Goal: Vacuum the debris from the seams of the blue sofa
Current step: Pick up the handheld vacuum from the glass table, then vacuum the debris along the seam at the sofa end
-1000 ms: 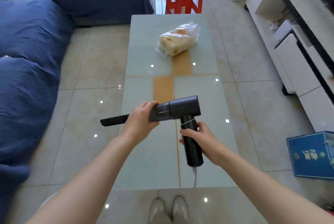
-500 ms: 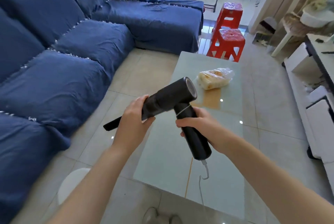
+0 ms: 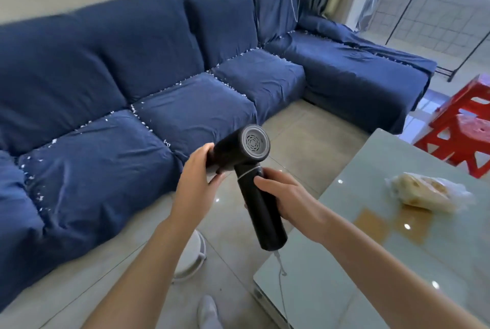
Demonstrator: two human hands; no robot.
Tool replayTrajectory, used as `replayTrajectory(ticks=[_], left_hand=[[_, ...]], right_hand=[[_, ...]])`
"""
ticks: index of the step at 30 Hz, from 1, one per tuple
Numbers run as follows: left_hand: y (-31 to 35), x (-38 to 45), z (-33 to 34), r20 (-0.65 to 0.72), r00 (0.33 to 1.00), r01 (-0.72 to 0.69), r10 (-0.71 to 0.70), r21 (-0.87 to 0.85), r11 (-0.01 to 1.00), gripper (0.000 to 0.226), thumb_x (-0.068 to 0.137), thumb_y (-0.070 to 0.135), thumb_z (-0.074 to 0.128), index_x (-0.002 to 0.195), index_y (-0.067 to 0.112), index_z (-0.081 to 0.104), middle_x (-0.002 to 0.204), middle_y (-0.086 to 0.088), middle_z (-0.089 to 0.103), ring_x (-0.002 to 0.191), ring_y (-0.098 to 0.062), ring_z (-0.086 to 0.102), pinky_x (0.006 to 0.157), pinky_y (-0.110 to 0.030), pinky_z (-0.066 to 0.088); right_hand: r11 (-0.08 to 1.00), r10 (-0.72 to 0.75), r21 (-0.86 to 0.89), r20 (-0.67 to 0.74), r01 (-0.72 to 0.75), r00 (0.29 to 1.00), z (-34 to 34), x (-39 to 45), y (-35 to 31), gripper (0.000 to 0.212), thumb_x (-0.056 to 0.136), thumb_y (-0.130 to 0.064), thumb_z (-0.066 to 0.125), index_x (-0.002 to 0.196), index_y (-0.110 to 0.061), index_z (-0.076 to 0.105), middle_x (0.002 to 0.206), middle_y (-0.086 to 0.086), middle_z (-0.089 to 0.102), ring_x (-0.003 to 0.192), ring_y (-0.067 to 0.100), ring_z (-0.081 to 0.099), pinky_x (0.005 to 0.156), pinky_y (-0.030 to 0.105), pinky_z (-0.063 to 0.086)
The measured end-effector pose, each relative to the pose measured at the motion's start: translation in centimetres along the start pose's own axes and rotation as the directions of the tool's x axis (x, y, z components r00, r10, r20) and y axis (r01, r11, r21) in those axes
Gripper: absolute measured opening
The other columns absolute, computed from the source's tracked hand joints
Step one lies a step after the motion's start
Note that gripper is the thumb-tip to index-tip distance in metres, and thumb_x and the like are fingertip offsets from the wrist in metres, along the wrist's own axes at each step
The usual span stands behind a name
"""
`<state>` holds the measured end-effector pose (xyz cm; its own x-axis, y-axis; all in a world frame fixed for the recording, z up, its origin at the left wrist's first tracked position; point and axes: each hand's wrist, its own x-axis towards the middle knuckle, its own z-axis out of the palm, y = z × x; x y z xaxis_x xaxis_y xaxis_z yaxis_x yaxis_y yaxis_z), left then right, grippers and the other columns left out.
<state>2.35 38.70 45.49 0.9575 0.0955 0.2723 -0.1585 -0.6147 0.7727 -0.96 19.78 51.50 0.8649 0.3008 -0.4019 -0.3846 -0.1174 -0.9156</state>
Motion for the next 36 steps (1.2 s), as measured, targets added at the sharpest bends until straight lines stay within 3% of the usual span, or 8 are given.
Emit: replayTrajectory(ticks=[4,7,10,14,23,28,30,36], left_hand=[[-3.6,3.1,-4.0,-0.052,0.998,0.043,-0.047,-0.069,0.997,0.051,0.08,0.002,0.068,0.124,0.023,0.053,0.113,0.006,0.061,0.105,-0.018,0.061,0.094,-0.042,0.049],[-6.8,6.1,-7.1,-0.087,0.992,0.091,-0.096,-0.069,0.994,0.052,0.081,0.002,0.068,0.125,0.026,0.053,0.117,0.009,0.06,0.109,-0.011,0.058,0.093,-0.022,0.047],[-9.5,9.0,-10.0,-0.124,0.986,0.107,-0.108,-0.009,0.994,0.051,0.081,0.003,0.069,0.123,0.026,0.053,0.116,0.01,0.059,0.106,-0.003,0.055,0.086,-0.002,0.035],[-12.4,12.5,-12.8,-0.167,0.98,0.115,-0.109,0.024,0.993,0.049,0.081,0.005,0.069,0.123,0.025,0.053,0.116,0.012,0.06,0.109,-0.004,0.054,0.097,-0.022,0.041],[-17.7,18.9,-13.8,-0.238,0.958,0.171,-0.158,0.037,0.985,0.049,0.081,0.004,0.07,0.123,0.023,0.053,0.119,0.01,0.06,0.113,-0.008,0.054,0.099,-0.024,0.041],[-19.8,23.2,-12.8,-0.279,0.942,0.21,-0.185,0.06,0.976,0.05,0.081,0.005,0.071,0.125,0.021,0.053,0.121,0.013,0.057,0.11,0.001,0.05,0.093,-0.001,0.03],[-20.6,25.6,-12.2,-0.297,0.931,0.239,-0.213,0.054,0.97,0.049,0.082,0.005,0.071,0.124,0.022,0.053,0.119,0.014,0.057,0.105,0.008,0.046,0.09,0.002,0.028],[-22.2,33.8,-9.4,-0.392,0.862,0.362,-0.322,0.031,0.932,0.051,0.082,0.01,0.071,0.127,0.026,0.052,0.122,0.013,0.056,0.113,-0.005,0.051,0.099,-0.021,0.038]], right_hand=[[0.999,-0.023,-0.021,0.062,0.024,0.998,4.3,4.9,-2.3,0.013,0.101,-0.023,0.056,0.111,-0.026,0.064,0.113,0.013,0.067,0.112,0.035,0.064,0.111,0.052,0.047],[0.999,-0.013,0.041,0.104,0.009,0.994,7.2,9.1,-4.4,0.015,0.102,-0.023,0.055,0.109,-0.025,0.068,0.113,0.016,0.068,0.112,0.036,0.064,0.109,0.052,0.047],[0.999,-0.032,0.04,0.134,0.027,0.991,10.2,12.8,-6.4,0.018,0.106,-0.019,0.049,0.106,-0.022,0.068,0.102,0.013,0.07,0.103,0.033,0.068,0.094,0.043,0.055],[0.999,-0.044,0.009,0.132,0.043,0.99,13.4,17.0,-8.6,0.022,0.108,-0.017,0.046,0.098,-0.025,0.064,0.103,0.011,0.067,0.099,0.025,0.064,0.084,0.032,0.055],[0.998,-0.036,-0.048,0.191,0.046,0.981,15.2,26.0,-10.8,0.023,0.108,-0.019,0.044,0.103,-0.026,0.065,0.094,0.0,0.065,0.094,0.016,0.06,0.087,0.028,0.05],[0.998,-0.001,-0.058,0.263,0.017,0.965,14.3,32.0,-12.1,0.023,0.108,-0.019,0.045,0.105,-0.027,0.066,0.105,0.006,0.067,0.103,0.022,0.061,0.107,0.043,0.048],[0.997,0.018,-0.075,0.289,0.003,0.957,13.6,35.2,-12.9,0.023,0.107,-0.019,0.045,0.105,-0.026,0.066,0.107,0.008,0.067,0.103,0.023,0.062,0.107,0.046,0.049],[0.98,0.039,-0.198,0.316,0.025,0.948,10.6,45.4,-16.9,0.026,0.106,-0.021,0.041,0.095,-0.023,0.065,0.091,0.005,0.064,0.09,0.021,0.06,0.087,0.036,0.052]])
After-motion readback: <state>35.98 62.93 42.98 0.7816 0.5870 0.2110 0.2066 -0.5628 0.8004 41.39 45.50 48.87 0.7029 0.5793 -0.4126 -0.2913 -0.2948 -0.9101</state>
